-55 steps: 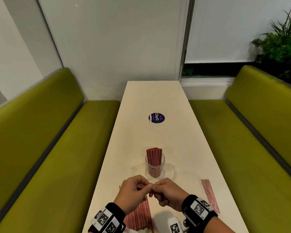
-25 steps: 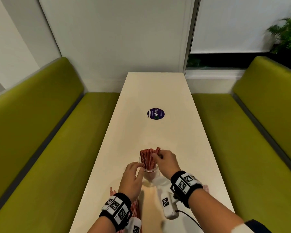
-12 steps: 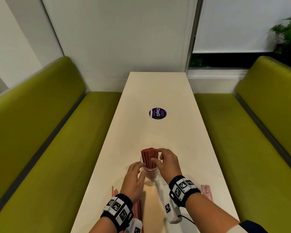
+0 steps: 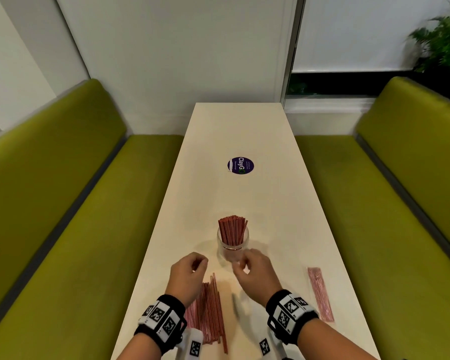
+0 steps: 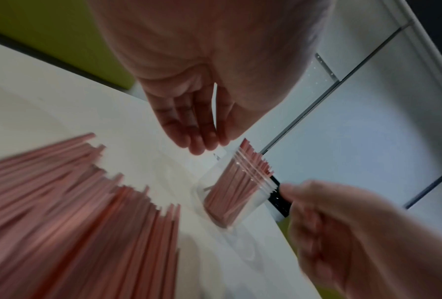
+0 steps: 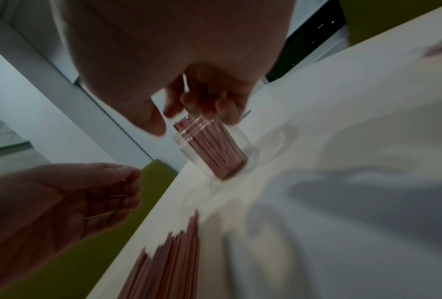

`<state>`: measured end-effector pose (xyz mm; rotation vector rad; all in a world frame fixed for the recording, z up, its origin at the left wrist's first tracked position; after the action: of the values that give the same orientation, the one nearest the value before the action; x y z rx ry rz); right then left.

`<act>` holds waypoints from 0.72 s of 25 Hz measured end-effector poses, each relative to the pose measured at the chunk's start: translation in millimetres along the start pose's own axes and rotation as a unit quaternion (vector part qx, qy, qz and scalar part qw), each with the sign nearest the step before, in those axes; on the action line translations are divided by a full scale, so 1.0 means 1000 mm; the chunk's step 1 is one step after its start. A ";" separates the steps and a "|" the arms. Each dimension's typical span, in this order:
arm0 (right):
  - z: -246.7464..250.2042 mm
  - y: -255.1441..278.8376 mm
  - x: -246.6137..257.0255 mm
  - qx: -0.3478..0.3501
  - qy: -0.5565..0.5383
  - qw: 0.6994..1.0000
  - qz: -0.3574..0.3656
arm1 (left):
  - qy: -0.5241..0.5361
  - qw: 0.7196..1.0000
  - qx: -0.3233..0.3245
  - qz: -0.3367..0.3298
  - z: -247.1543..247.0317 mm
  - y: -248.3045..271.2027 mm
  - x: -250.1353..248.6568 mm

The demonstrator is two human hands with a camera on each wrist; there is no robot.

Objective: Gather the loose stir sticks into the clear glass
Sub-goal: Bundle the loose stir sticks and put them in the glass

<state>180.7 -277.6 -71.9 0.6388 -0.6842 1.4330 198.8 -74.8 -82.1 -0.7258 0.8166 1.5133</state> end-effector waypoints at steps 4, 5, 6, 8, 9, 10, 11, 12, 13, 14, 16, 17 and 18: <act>-0.072 0.038 -0.030 0.209 0.112 0.964 -0.124 | -0.091 0.994 0.024 0.063 0.012 0.012 0.037; -0.081 0.043 -0.028 0.224 0.139 0.956 -0.127 | -0.107 0.992 0.030 0.060 0.014 0.015 0.041; -0.087 0.045 -0.024 0.227 0.155 0.953 -0.127 | -0.125 0.990 0.042 0.050 0.013 0.018 0.044; -0.096 0.045 -0.014 0.224 0.168 0.952 -0.128 | -0.168 0.982 0.080 0.016 0.006 0.025 0.046; -0.100 0.045 -0.010 0.221 0.176 0.951 -0.128 | -0.190 0.976 0.103 -0.001 0.001 0.030 0.046; -0.103 0.044 -0.006 0.217 0.185 0.950 -0.128 | -0.209 0.970 0.122 -0.017 -0.006 0.035 0.046; -0.105 0.043 -0.003 0.212 0.194 0.949 -0.130 | -0.223 0.965 0.136 -0.032 -0.012 0.038 0.048; -0.107 0.042 0.000 0.206 0.202 0.948 -0.134 | -0.234 0.960 0.148 -0.042 -0.017 0.042 0.050; -0.108 0.041 0.000 0.201 0.206 0.947 -0.141 | -0.237 0.958 0.156 -0.048 -0.021 0.045 0.052; -0.108 0.041 0.000 0.197 0.204 0.947 -0.151 | -0.236 0.957 0.161 -0.049 -0.023 0.047 0.055; -0.107 0.040 -0.004 0.188 0.189 0.948 -0.177 | -0.230 0.958 0.162 -0.049 -0.025 0.049 0.059; -0.107 0.039 -0.005 0.184 0.186 0.947 -0.186 | -0.228 0.959 0.162 -0.052 -0.025 0.049 0.061; -0.106 0.039 -0.006 0.182 0.185 0.946 -0.193 | -0.225 0.959 0.162 -0.054 -0.025 0.050 0.062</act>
<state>145.5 -200.2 -147.0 0.7161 0.0106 1.2665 143.3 -63.6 -143.0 -0.1655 0.6419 1.3315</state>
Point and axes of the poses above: each hand's wrist, its own y-axis away from the middle knuckle, its own z-axis out of the back of the hand, x = y × z, the point moved 10 cm from there along -y, towards the middle knuckle
